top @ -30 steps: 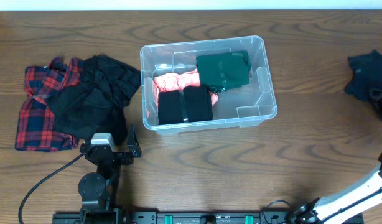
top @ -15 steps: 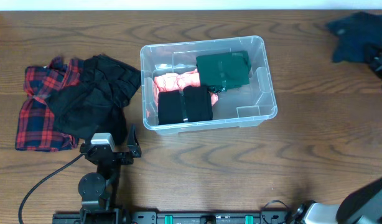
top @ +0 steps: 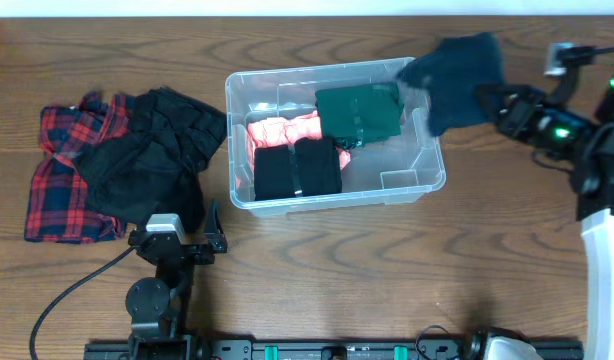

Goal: Pack container
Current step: 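Carry the navy cloth left into the bin's right side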

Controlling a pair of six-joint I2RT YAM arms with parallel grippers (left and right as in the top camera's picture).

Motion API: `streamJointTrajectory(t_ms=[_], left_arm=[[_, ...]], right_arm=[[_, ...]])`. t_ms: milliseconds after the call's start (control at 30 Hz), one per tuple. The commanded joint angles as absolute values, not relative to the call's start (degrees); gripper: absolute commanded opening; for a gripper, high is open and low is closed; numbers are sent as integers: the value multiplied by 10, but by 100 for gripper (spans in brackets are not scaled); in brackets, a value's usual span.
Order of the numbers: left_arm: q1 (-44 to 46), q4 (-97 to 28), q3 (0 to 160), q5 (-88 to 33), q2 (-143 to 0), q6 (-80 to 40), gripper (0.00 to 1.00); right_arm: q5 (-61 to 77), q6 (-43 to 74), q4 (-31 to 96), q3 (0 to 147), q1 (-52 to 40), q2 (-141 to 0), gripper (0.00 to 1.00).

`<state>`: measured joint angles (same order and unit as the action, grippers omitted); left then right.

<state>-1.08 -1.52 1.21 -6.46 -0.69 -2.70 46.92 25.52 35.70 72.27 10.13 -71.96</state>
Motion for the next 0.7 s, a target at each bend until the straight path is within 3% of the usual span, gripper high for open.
streamJointTrajectory(t_ms=[0, 333, 667], left_arm=[[-14, -34, 2, -71, -6, -18, 98], [-14, -34, 2, -71, -6, -18, 98], [-14, -34, 2, -71, -6, -18, 98]], right_arm=[[392, 264, 381, 720, 41, -715, 1], [176, 361, 335, 666, -161, -716, 1], [79, 440, 295, 599, -223, -716, 1]])
